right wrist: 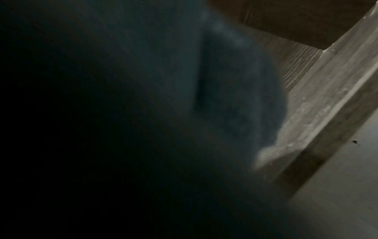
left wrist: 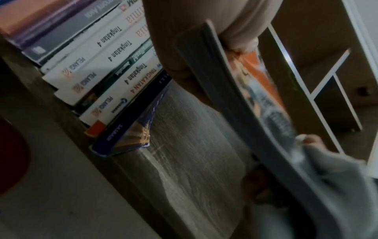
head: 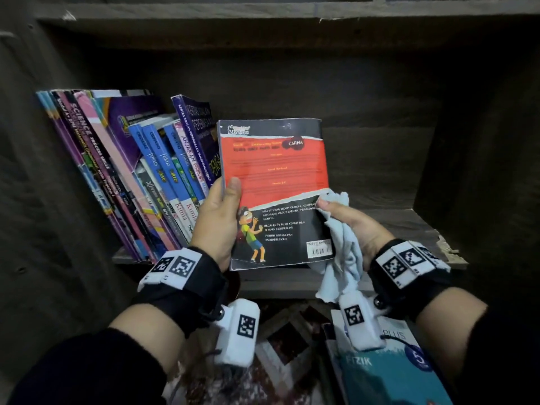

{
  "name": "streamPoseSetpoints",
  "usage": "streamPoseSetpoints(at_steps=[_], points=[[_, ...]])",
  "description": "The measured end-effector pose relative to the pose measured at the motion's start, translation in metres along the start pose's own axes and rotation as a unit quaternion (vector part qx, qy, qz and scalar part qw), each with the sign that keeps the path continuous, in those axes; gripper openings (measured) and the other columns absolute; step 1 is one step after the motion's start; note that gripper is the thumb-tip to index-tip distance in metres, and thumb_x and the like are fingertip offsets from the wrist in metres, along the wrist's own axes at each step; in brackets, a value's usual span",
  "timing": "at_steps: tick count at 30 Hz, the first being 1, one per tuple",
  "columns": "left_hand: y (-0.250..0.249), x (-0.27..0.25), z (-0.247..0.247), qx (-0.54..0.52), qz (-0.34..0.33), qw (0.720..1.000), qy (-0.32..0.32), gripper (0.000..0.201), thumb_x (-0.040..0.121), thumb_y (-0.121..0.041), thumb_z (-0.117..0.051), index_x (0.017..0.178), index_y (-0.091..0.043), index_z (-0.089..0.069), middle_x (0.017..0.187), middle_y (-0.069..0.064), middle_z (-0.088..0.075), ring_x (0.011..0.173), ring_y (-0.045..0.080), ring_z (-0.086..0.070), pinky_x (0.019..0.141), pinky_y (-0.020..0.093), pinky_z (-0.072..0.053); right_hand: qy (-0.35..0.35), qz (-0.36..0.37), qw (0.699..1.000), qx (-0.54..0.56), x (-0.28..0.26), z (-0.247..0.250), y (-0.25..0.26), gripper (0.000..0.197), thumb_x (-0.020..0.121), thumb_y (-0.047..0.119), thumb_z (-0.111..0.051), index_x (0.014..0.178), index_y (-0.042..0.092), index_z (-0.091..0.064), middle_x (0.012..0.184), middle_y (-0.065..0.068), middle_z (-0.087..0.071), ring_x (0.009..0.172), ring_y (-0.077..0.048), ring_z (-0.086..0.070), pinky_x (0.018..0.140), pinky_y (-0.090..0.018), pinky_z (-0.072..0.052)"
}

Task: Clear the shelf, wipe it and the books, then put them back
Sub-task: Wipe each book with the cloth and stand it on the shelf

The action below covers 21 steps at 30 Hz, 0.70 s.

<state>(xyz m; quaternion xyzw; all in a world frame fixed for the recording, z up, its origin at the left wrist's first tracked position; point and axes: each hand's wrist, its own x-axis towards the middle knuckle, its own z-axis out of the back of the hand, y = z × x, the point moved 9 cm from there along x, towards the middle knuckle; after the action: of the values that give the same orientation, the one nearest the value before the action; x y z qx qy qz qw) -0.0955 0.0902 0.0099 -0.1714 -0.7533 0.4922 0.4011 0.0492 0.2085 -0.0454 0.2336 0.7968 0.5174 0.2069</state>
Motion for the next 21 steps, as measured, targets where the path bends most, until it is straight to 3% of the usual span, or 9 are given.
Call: streamPoseSetpoints(at_steps=[3,4,6,8,12,15,17,20,21], points=[[0.004,0.002,0.000,0.067,-0.016,0.998,0.008,0.039,0.090,-0.051,-0.039,0.113,-0.024,-0.057,0.115,0.000,-0.068,0.109,0.014,-0.064,0.103,0.041,-0.046,0.068,-0.003,0.998,-0.014,-0.014,-0.016,0.008,0.026,0.084,0.024,-0.060,0.077,0.005,-0.075,0.078,-0.014,-0.071,0.067,-0.024,-0.069,0.066,-0.030,-0.058],[0.006,0.003,-0.002,0.085,-0.016,0.996,0.017,0.035,0.092,-0.048,-0.038,0.110,-0.025,-0.056,0.113,-0.001,-0.068,0.107,0.012,-0.064,0.102,0.038,-0.047,0.089,0.010,0.996,-0.029,-0.016,-0.022,0.010,0.023,0.086,0.018,-0.058,0.082,0.003,-0.075,0.082,-0.016,-0.072,0.072,-0.025,-0.071,0.068,-0.030,-0.058],[0.011,0.006,-0.002,0.119,0.000,0.992,0.033,0.032,0.098,-0.043,-0.036,0.111,-0.023,-0.056,0.109,-0.003,-0.069,0.103,0.010,-0.065,0.099,0.037,-0.049,0.095,0.061,0.990,-0.086,-0.014,-0.027,0.016,0.029,0.085,0.010,-0.062,0.110,-0.003,-0.067,0.108,-0.024,-0.068,0.100,-0.035,-0.067,0.088,-0.039,-0.054],[0.018,0.011,0.001,0.155,0.037,0.986,0.057,0.034,0.099,-0.044,-0.036,0.114,-0.022,-0.057,0.108,-0.004,-0.070,0.102,0.012,-0.066,0.096,0.037,-0.050,0.048,0.104,0.983,-0.145,-0.005,-0.019,0.020,0.041,0.077,0.010,-0.068,0.116,-0.003,-0.063,0.114,-0.021,-0.067,0.107,-0.035,-0.064,0.095,-0.043,-0.050],[0.014,0.015,0.008,0.217,0.091,0.966,0.103,0.021,0.100,-0.030,-0.046,0.110,-0.025,-0.064,0.103,-0.003,-0.070,0.093,0.019,-0.067,0.070,0.029,-0.054,-0.080,0.185,0.961,-0.191,-0.002,0.002,0.040,0.026,0.079,0.001,-0.072,0.105,0.001,-0.067,0.098,-0.011,-0.073,0.091,-0.024,-0.070,0.087,-0.038,-0.053],[0.005,0.015,0.024,0.227,0.119,0.964,0.072,0.017,0.099,-0.016,-0.050,0.100,-0.015,-0.068,0.092,0.009,-0.069,0.076,0.018,-0.066,0.053,0.026,-0.055,-0.150,0.228,0.950,-0.155,-0.003,0.007,0.046,0.018,0.082,-0.001,-0.068,0.096,0.010,-0.068,0.087,-0.005,-0.073,0.082,-0.020,-0.070,0.082,-0.037,-0.055],[0.000,0.015,0.038,0.244,0.124,0.961,0.032,0.017,0.098,-0.014,-0.052,0.086,-0.011,-0.065,0.079,0.012,-0.070,0.063,0.017,-0.066,0.047,0.026,-0.052,-0.205,0.250,0.923,-0.209,0.002,0.010,0.043,0.014,0.080,0.013,-0.071,0.088,0.024,-0.071,0.084,0.003,-0.073,0.083,-0.018,-0.070,0.085,-0.039,-0.055],[-0.004,0.017,0.051,0.299,0.110,0.948,-0.016,0.022,0.094,-0.019,-0.058,0.075,-0.009,-0.063,0.068,0.012,-0.069,0.058,0.022,-0.066,0.050,0.029,-0.052,-0.287,0.217,0.834,-0.419,0.007,0.000,0.038,0.033,0.083,0.038,-0.064,0.116,0.040,-0.062,0.093,0.004,-0.072,0.089,-0.019,-0.066,0.083,-0.036,-0.054],[-0.005,0.018,0.053,0.317,0.103,0.943,-0.024,0.025,0.093,-0.021,-0.060,0.073,-0.008,-0.063,0.067,0.011,-0.069,0.059,0.022,-0.068,0.053,0.032,-0.054,-0.300,0.207,0.819,-0.442,0.008,-0.005,0.036,0.039,0.086,0.041,-0.061,0.124,0.041,-0.057,0.097,0.002,-0.071,0.091,-0.021,-0.065,0.082,-0.034,-0.053]])
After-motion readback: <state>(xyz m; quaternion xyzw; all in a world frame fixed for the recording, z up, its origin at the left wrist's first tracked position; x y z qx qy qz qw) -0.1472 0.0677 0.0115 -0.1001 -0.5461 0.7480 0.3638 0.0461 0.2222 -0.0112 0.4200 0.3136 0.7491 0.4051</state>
